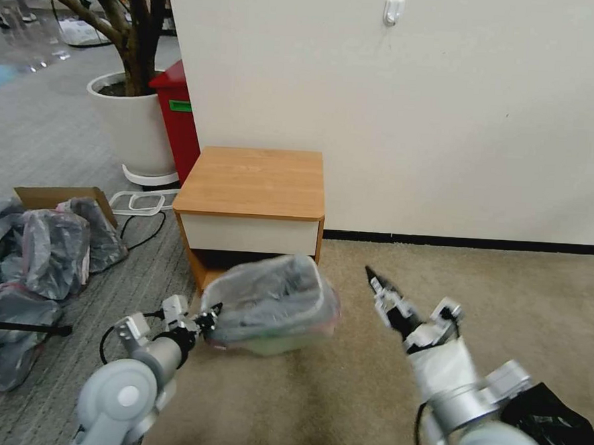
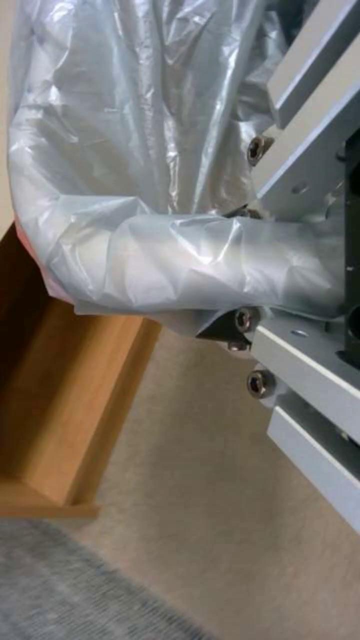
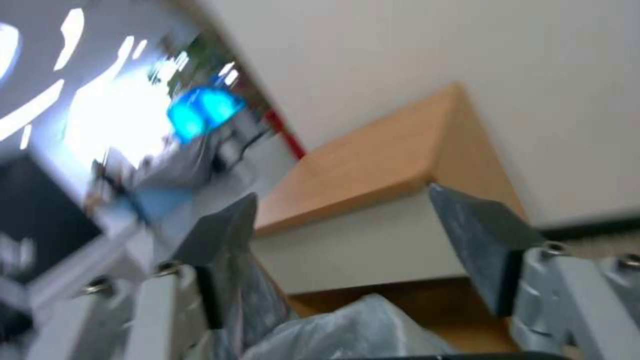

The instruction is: Pick up the garbage bag from the table and place it over the trash can.

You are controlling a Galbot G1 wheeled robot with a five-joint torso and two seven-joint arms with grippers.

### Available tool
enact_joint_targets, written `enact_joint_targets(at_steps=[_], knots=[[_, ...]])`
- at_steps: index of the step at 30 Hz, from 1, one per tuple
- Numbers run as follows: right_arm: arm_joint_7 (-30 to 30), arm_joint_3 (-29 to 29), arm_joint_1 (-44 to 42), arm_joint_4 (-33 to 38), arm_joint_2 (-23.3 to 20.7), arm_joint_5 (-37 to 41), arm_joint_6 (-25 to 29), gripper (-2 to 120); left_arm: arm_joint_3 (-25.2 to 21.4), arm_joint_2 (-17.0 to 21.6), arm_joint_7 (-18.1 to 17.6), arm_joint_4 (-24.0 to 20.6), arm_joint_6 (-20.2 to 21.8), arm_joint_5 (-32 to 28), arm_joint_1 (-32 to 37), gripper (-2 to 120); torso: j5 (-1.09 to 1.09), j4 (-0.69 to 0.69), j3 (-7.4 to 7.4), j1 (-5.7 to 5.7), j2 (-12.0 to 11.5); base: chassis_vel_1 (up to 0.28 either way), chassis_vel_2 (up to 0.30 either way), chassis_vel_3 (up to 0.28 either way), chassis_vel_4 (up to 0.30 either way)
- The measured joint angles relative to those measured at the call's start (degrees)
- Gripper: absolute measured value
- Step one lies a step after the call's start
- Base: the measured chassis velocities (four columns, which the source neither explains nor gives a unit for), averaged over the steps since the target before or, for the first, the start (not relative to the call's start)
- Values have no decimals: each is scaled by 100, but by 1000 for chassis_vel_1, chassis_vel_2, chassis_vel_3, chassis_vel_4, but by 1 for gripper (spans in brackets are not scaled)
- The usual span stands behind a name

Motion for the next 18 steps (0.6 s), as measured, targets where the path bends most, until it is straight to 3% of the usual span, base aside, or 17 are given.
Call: enact_joint_targets(at_steps=[2,3,7,8,11,16,18], knots=[[-187,-486,476,-177,-317,-807,-159,82,172,-11,-3,-77,5,339,-14,3,1,1,0,0,0,0,0,0,0],[-187,-486,476,-177,-317,-807,-159,82,172,-11,-3,-77,5,339,-14,3,1,1,0,0,0,0,0,0,0],[-513,-1877,1545,-511,-946,-2249,-225,65,400,58,-7,-214,8,773,-28,3,0,1,0,0,0,0,0,0,0],[-513,-1877,1545,-511,-946,-2249,-225,65,400,58,-7,-214,8,773,-28,3,0,1,0,0,0,0,0,0,0],[-692,-2917,2519,-744,-1355,-3149,-219,51,502,130,0,-312,8,1001,-20,3,0,1,1,0,-1,0,0,0,0],[-694,-3647,3313,-819,-1583,-3499,-470,38,531,189,47,-403,5,1203,40,3,-1,2,0,0,0,0,0,0,0],[-525,-4097,3767,-843,-1628,-3554,-866,29,531,196,100,-446,-5,1335,100,3,-1,2,0,0,0,0,0,0,0]])
